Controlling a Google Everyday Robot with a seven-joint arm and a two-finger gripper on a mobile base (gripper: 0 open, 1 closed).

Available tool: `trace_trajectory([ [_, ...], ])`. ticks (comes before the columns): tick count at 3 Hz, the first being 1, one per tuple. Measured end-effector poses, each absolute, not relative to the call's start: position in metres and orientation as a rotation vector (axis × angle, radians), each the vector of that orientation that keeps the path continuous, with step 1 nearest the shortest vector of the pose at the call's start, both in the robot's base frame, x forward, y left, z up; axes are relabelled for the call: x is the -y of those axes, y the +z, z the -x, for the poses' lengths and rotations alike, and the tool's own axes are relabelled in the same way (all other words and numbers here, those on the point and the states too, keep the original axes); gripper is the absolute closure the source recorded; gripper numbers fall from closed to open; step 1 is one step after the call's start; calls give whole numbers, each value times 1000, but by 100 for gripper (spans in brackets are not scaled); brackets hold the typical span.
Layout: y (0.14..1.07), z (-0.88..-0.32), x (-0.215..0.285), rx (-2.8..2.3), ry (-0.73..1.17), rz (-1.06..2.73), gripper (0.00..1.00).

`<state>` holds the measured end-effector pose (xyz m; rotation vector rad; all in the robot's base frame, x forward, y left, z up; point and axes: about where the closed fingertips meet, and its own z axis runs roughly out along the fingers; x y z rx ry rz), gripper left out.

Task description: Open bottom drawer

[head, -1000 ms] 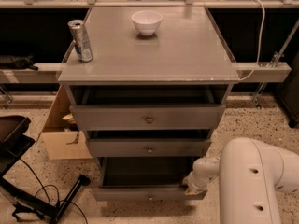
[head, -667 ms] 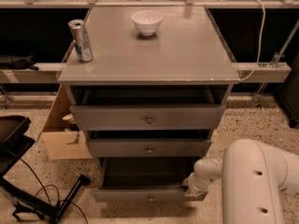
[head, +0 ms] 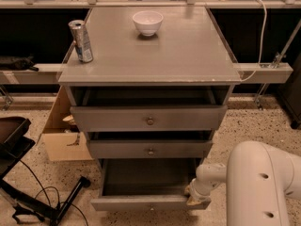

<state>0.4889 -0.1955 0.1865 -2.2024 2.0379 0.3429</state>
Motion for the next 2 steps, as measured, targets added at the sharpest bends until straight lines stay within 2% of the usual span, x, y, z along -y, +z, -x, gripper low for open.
trace_trajectory([
  [2,189,-489,196,-2038,343,2202,35],
])
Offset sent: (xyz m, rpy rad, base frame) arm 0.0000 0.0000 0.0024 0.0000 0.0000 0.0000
